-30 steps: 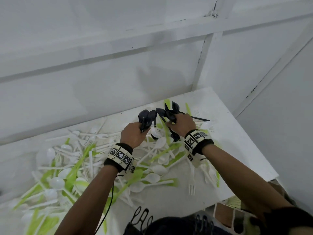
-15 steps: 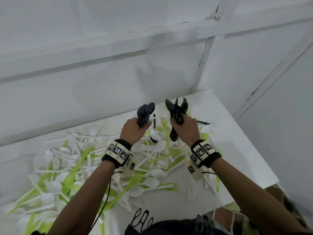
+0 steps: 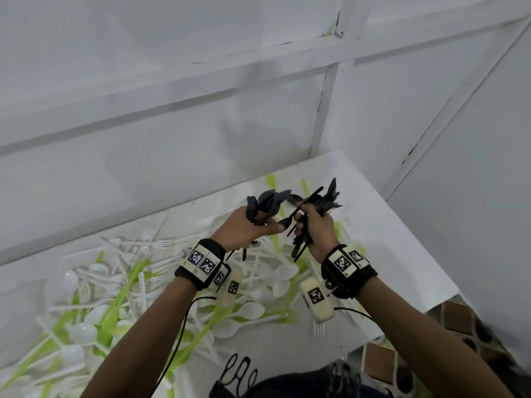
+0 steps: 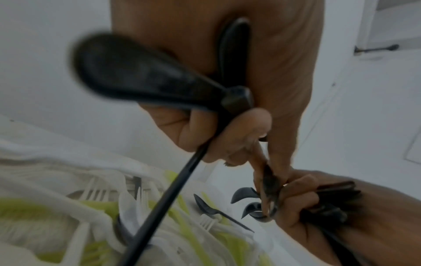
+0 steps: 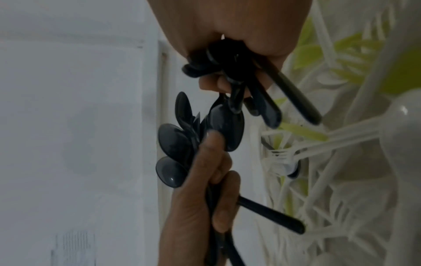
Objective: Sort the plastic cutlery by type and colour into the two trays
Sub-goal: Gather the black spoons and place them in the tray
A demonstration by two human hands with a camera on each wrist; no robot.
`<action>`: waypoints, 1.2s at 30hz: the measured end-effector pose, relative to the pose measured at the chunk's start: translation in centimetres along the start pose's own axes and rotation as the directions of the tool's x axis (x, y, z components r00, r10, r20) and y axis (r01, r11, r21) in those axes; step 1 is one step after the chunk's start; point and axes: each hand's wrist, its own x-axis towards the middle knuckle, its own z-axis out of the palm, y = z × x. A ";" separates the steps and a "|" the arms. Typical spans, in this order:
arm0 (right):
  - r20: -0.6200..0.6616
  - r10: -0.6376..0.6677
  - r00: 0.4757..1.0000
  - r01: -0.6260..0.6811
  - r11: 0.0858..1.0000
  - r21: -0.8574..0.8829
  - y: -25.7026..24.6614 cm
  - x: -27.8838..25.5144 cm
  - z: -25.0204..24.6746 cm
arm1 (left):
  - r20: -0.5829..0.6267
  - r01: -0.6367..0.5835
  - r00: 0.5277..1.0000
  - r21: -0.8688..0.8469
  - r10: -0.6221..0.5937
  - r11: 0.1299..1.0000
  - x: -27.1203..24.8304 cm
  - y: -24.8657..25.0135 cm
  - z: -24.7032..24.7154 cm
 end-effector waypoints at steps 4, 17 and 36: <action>-0.045 0.015 0.999 -0.018 0.997 -0.070 0.4 0.0 -0.1 | -0.012 0.024 1.000 0.011 -0.024 1.000 -0.2 -0.8 -0.2; 0.251 -0.737 0.627 0.551 0.191 -0.813 -0.4 1.2 -3.1 | -0.119 0.140 0.983 -0.038 -0.143 0.989 0.7 -1.0 -3.2; 0.499 -0.479 0.722 0.648 0.215 -0.730 0.1 2.2 -3.2 | -0.196 0.052 0.980 0.343 0.018 0.938 4.7 -1.9 -5.8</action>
